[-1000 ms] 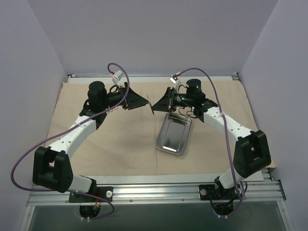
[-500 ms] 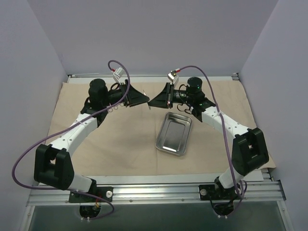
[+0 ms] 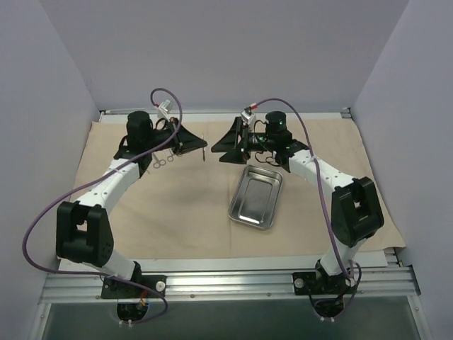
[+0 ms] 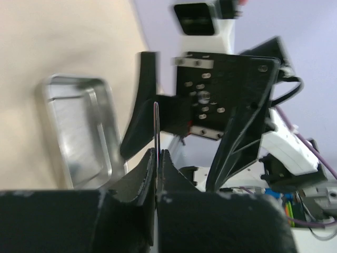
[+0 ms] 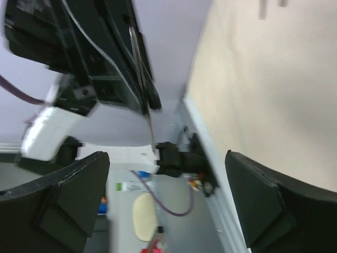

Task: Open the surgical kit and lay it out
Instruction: Place the medical item in the surgical kit.

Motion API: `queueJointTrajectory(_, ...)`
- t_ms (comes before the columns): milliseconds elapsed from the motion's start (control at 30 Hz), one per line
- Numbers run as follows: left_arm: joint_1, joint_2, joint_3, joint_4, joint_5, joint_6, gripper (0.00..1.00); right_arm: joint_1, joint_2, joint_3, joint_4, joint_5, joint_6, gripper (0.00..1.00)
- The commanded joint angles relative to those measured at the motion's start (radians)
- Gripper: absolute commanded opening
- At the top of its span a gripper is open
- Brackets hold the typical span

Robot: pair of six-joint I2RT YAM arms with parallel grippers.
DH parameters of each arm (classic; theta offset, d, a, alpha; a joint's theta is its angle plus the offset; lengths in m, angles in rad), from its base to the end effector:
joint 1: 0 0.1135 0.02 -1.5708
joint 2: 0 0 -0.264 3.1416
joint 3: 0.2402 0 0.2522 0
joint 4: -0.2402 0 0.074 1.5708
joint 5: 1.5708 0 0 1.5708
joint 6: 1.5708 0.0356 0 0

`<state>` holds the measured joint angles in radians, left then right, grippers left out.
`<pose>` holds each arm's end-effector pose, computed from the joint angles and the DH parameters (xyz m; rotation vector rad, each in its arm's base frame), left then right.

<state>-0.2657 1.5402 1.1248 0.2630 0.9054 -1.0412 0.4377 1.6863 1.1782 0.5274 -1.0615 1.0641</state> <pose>0.3353 -0.1203 0.3188 0.0153 1.9998 -1.6755 0.3355 0.1913 0.3107 -0.4389 1.9088 1.8902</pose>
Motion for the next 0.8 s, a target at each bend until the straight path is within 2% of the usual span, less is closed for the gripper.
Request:
queueJointTrajectory(0, 0.117, -0.014, 0.126, -0.429, -0.078, 0.218, 0.02, -0.033, 0.019, 0.165, -0.412, 0.143, -0.331, 1.0)
queueJointTrajectory(33, 0.141, -0.009, 0.168, -0.559, -0.118, 0.306, 0.02, -0.04, 0.041, 0.276, -0.69, 0.199, -0.434, 1.0)
queueJointTrajectory(67, 0.173, -0.005, 0.209, -0.693, -0.267, 0.461, 0.02, -0.04, 0.079, 0.328, -0.799, 0.257, -0.589, 1.0)
queueJointTrajectory(100, 0.183, 0.009, 0.284, -0.895, -0.358, 0.518, 0.02, -0.039, 0.091, 0.365, -0.876, 0.396, -0.634, 1.0)
queueJointTrajectory(133, 0.195, 0.021, 0.312, -0.966, -0.438, 0.564, 0.02, -0.037, 0.101, 0.403, -0.967, 0.45, -0.67, 1.0)
queueJointTrajectory(167, 0.229, 0.034, 0.337, -1.086, -0.589, 0.614, 0.02, -0.036, 0.107, 0.409, -0.993, 0.49, -0.718, 1.0)
queueJointTrajectory(233, 0.311, 0.078, 0.381, -1.163, -0.73, 0.648, 0.02, -0.039, 0.105, 0.411, -1.044, 0.598, -0.74, 1.0)
queueJointTrajectory(333, 0.381, 0.107, 0.368, -1.162, -0.802, 0.662, 0.02, -0.045, 0.104, 0.397, -1.054, 0.632, -0.756, 1.0)
queueJointTrajectory(500, 0.482, 0.201, 0.383, -1.118, -0.862, 0.644, 0.02, -0.048, 0.084, 0.351, -1.015, 0.63, -0.724, 0.92)
queueJointTrajectory(767, 0.494, 0.411, 0.478, -1.113, -0.895, 0.592, 0.02, -0.083, 0.098, 0.34, -1.021, 0.597, -0.724, 0.91)
